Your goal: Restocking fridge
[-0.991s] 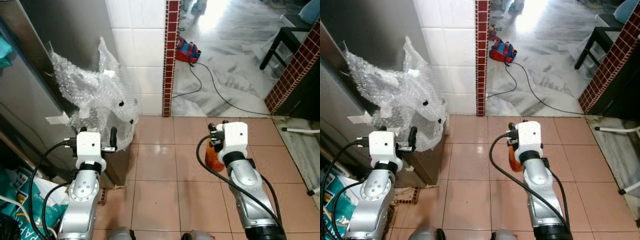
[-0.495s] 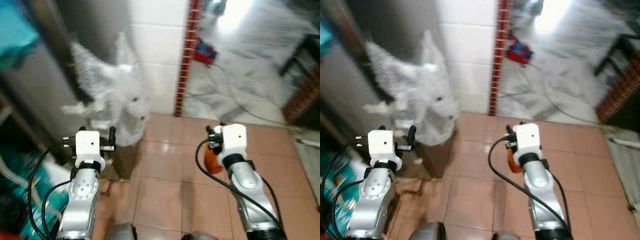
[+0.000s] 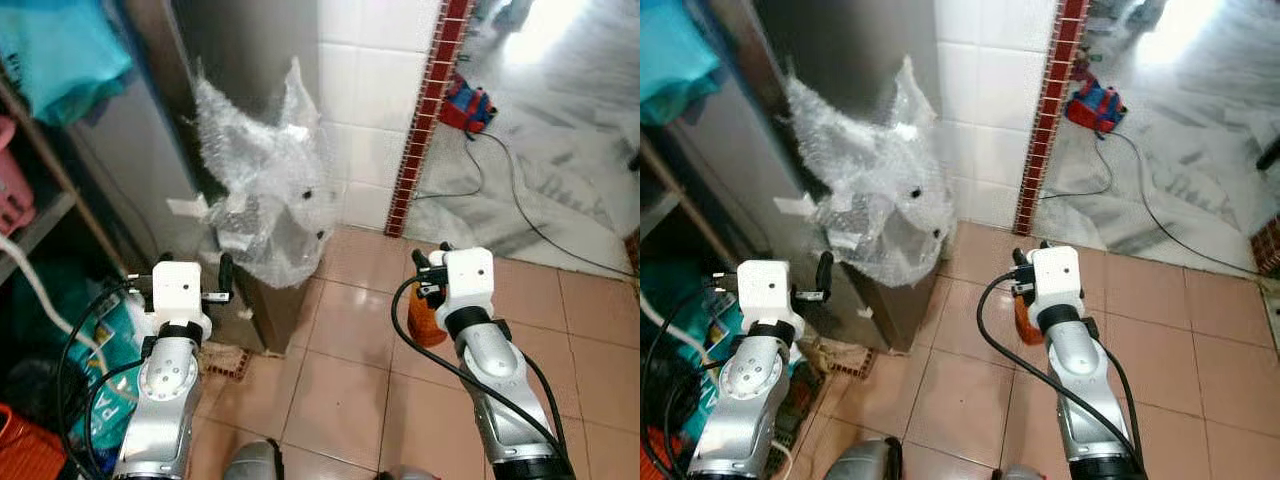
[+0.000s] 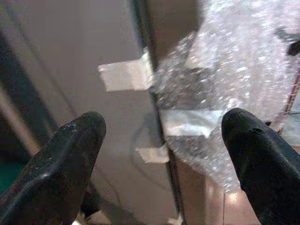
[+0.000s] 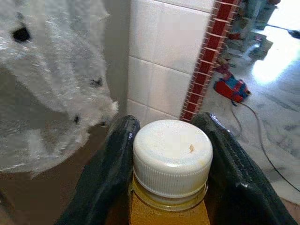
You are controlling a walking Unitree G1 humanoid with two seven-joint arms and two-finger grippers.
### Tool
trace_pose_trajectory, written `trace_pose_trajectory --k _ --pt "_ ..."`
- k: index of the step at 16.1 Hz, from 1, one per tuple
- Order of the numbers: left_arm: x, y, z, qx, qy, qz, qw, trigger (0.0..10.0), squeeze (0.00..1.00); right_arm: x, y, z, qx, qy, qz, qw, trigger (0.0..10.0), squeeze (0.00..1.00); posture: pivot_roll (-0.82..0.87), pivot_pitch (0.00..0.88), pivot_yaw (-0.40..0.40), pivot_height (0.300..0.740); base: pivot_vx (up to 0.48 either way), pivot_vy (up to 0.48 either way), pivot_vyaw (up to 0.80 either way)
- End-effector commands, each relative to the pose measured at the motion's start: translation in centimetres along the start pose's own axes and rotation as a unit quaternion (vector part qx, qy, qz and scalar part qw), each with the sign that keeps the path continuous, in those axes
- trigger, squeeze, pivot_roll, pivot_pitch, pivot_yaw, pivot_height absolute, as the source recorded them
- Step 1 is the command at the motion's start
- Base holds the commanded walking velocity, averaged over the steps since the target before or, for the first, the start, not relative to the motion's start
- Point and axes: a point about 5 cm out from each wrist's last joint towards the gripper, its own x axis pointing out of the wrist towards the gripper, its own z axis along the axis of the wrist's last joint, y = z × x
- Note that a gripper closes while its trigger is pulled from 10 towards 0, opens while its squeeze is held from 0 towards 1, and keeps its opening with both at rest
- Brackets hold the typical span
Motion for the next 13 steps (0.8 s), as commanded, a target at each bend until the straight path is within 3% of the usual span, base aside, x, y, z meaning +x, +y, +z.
trace_pose_trajectory --k 1,13 --pt "0.00 0.05 -0.19 0.005 0.006 -0.001 1.000 10.0 0.00 0.25 -0.50 0.63 0.003 -0.010 -0.014 1.000 10.0 0.00 -0.02 0.048 0.017 0.740 0.000 0.000 0.00" --pt "0.57 -0.69 0.42 0.001 -0.009 -0.018 1.000 10.0 0.00 0.90 0.21 0.82 0.000 -0.012 0.002 1.000 10.0 0.00 -0.01 0.045 0.011 0.740 0.000 0.000 0.00"
